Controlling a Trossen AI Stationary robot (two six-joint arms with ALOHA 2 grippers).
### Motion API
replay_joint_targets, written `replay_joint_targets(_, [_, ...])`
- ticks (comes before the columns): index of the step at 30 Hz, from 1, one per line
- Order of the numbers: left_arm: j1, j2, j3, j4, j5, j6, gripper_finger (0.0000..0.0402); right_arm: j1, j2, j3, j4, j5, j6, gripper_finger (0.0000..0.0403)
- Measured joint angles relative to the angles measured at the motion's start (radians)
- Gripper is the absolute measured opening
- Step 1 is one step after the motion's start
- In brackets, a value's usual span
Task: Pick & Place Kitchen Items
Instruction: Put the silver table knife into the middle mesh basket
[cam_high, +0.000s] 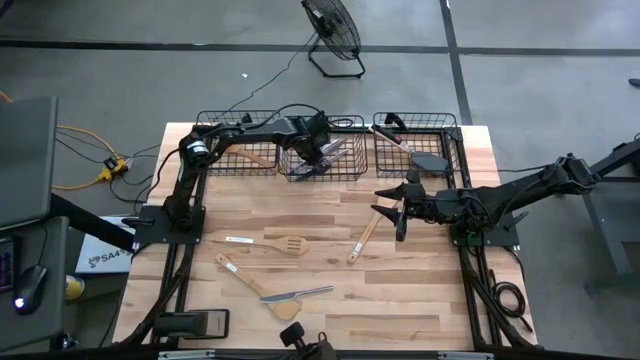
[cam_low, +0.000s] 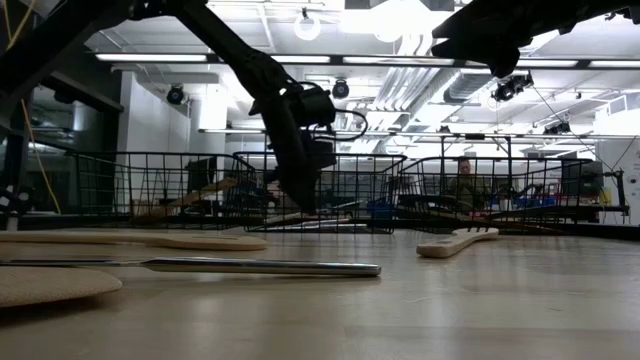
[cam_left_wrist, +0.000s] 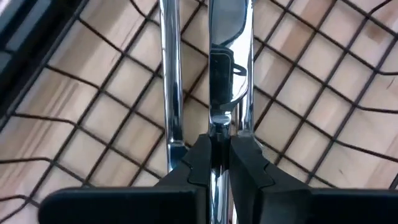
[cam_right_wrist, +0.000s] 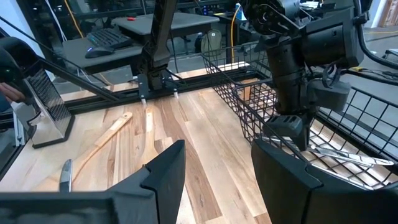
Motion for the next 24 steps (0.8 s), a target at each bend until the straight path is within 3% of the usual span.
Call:
replay_joint_targets(17, [0.001, 0.018, 0.002, 0.016, 0.016, -0.001, 0.0025, 0.0, 0.0, 0.0, -0.001, -0.004, 0.0, 0.0176])
replay_joint_targets(24, [0.0, 0.019, 0.001, 0.014, 0.007, -0.001, 0.0069, 0.0, 0.0, 0.0, -0.001, -0.004, 0.0, 0.0176])
